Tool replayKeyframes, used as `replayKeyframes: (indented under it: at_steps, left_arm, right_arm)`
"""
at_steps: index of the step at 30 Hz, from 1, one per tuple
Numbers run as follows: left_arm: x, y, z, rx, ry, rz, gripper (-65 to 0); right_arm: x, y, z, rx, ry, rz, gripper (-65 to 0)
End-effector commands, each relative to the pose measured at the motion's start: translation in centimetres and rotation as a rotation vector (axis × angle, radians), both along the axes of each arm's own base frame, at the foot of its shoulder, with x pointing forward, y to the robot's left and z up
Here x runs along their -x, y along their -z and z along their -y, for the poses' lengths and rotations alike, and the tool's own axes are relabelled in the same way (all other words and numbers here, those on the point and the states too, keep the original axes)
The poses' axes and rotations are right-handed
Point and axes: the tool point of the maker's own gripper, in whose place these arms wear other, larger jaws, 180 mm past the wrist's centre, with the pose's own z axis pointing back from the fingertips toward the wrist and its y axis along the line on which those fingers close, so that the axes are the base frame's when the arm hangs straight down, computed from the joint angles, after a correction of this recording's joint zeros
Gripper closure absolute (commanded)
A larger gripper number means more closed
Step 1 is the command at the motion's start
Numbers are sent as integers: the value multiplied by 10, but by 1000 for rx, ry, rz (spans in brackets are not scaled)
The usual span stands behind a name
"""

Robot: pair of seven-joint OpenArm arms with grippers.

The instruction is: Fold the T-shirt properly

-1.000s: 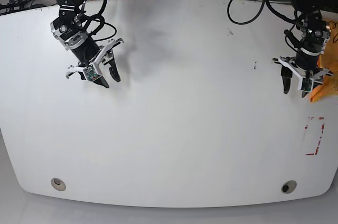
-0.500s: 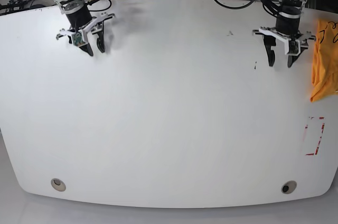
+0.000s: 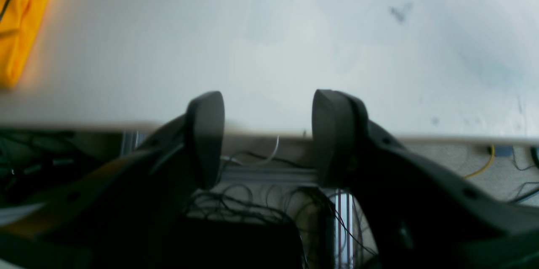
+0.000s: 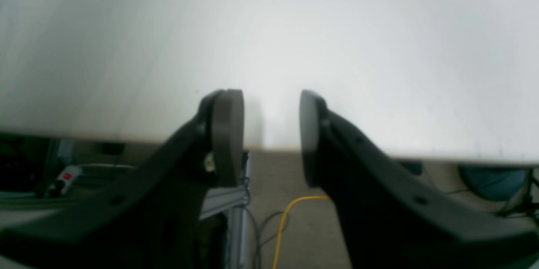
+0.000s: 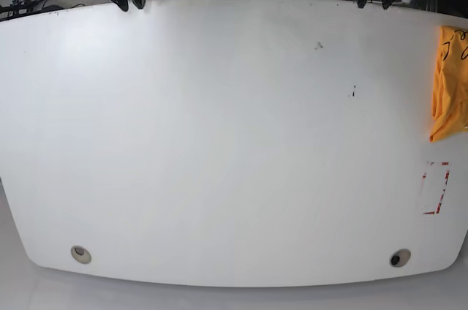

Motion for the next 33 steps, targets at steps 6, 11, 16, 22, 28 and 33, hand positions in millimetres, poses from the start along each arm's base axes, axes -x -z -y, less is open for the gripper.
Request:
replayKeyframes:
  at_steps: [6, 11, 16, 22, 28, 33]
  left_arm:
    - [52, 15, -3, 3, -10, -175, -307]
    - [90, 64, -6, 36, -2, -415, -307]
    - [123, 115, -1, 93, 30, -569, -307]
    - [145, 176, 4, 146, 29, -718, -307]
    - [138, 216, -2, 122, 7, -784, -308]
    - [140, 238, 5, 125, 31, -823, -308]
  right_arm:
    - [65, 4, -4, -47, 35, -137, -209]
    - [112, 28, -20, -107, 54, -269, -209]
    - [148, 72, -42, -142, 10, -410, -209]
    - [165, 129, -52, -162, 18, -531, -209]
    - [152, 166, -59, -161, -5, -580, -209]
    - [137, 188, -53, -90, -20, -603, -209]
